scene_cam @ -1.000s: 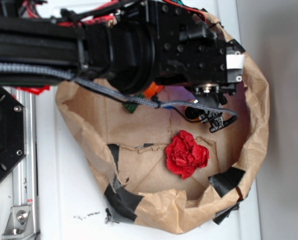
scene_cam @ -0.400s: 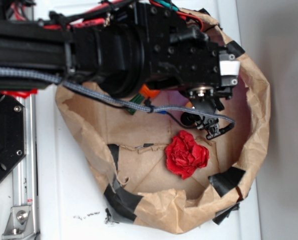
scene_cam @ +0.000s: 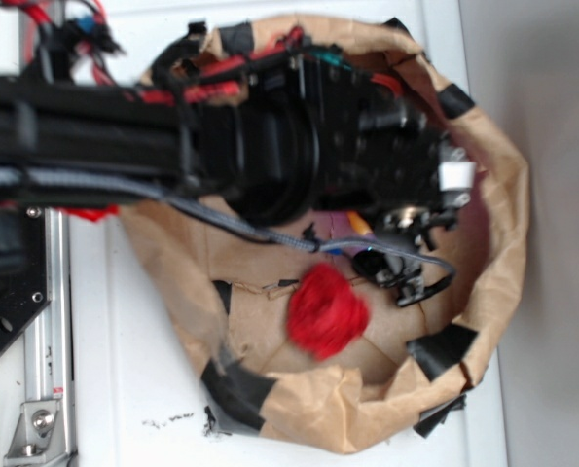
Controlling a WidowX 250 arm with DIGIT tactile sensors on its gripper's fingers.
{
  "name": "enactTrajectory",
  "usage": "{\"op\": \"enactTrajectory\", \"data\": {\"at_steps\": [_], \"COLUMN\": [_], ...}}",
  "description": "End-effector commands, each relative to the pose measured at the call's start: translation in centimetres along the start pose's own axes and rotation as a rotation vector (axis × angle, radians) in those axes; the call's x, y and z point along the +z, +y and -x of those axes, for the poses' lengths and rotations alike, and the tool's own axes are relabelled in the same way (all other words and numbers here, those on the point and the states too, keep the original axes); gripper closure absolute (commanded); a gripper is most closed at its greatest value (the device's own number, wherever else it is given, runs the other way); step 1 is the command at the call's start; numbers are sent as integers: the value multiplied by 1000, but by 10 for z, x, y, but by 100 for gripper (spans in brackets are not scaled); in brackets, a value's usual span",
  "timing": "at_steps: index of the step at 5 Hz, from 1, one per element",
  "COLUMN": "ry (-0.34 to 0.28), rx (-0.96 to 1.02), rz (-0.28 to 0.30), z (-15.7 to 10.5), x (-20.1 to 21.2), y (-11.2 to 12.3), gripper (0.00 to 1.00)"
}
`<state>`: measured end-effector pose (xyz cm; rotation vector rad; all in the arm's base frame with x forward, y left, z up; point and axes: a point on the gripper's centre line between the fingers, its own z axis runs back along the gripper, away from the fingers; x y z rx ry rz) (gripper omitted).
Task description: Grab the yellow duck.
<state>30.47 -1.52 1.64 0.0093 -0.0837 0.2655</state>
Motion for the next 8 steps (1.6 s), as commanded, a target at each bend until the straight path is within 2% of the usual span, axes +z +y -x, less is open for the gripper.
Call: {"op": "enactTrajectory", "data": {"at_steps": [1,2,4,5,6,7,8], "ry": [-25,-35,-47,-107,-135,-151,-127], "rx": [-74,-49,-62,-197,-298,-345,-341], "rz": [14,26,32,76,85,167,138], "z": [6,5,1,-3,3,11,7], "x": [7,6,15,64,115,152,146], "y": [-14,-8,-2,4,14,25,24], "gripper": [0,100,100,100,100,100,100]}}
